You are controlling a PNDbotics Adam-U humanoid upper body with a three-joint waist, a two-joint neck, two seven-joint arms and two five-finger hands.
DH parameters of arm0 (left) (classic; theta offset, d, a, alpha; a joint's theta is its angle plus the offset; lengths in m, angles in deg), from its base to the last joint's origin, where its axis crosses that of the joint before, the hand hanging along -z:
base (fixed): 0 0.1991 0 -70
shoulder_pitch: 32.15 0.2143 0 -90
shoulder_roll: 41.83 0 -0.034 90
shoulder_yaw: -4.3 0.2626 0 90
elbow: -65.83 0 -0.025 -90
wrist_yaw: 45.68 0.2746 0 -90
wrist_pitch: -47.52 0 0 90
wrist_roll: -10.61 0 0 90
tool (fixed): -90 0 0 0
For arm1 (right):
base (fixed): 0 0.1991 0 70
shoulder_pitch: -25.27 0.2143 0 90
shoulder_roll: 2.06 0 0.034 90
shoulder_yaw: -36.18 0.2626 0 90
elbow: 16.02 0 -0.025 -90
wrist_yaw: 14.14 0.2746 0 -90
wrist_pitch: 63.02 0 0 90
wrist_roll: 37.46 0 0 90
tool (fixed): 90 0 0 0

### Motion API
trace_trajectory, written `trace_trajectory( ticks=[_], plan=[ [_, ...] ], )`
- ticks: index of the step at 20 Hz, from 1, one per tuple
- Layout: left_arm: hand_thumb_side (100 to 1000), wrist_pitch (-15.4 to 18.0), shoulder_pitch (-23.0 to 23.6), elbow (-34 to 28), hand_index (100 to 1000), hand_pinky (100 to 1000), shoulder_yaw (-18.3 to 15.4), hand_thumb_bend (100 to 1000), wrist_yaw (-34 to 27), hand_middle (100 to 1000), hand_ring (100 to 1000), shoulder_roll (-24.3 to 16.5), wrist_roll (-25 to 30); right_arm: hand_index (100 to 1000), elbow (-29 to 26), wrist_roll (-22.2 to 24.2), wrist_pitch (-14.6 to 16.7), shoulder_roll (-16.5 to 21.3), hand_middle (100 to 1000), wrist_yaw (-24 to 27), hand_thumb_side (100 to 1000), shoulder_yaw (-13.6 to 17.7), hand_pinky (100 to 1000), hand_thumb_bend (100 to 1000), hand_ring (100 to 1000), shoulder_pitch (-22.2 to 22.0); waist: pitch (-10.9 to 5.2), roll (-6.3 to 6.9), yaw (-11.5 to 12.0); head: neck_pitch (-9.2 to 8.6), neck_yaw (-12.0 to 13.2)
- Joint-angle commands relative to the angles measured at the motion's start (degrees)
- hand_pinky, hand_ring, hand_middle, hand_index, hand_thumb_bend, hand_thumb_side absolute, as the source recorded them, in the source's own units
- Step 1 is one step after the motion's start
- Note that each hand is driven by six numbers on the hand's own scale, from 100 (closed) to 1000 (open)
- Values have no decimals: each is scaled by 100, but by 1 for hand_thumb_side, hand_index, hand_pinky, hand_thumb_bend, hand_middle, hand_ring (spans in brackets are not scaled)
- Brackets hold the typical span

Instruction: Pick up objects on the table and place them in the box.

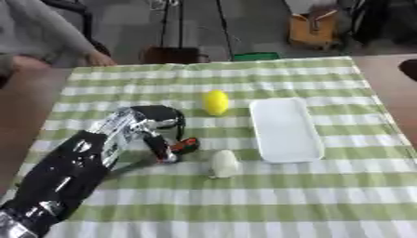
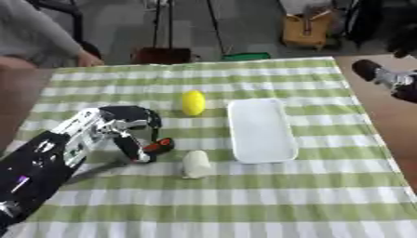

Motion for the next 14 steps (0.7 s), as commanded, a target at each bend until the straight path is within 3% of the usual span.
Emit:
trace_trajectory(
  ticks=[1,3,5,9,14],
  plan=[
    [273,16,-117,30,569,862,-28,294,61,799,820,-31,-69,852,-86,0,13,143,671,32,521,35,537,684,578,70,-86,-29,-4,14,9],
    [247,-29,-107,38,516,855,-52,164,49,781,809,-31,-203,852,-84,-2,13,143,671,32,522,37,537,684,578,66,-86,-29,-1,13,5],
    [238,-75,-104,34,476,852,-59,123,23,769,804,-40,-298,852,-82,-1,13,145,671,32,522,36,537,684,578,68,-86,-29,2,13,6],
    [234,-133,-122,-61,422,847,-88,100,-48,752,795,-107,-302,852,-80,-5,12,146,671,28,522,39,537,684,578,71,-89,-30,5,11,1],
    [249,-164,-279,-444,416,848,-85,100,-386,749,798,-388,57,852,-73,-7,10,158,671,24,523,41,537,684,578,63,-104,-20,12,25,-10]
  ],
)
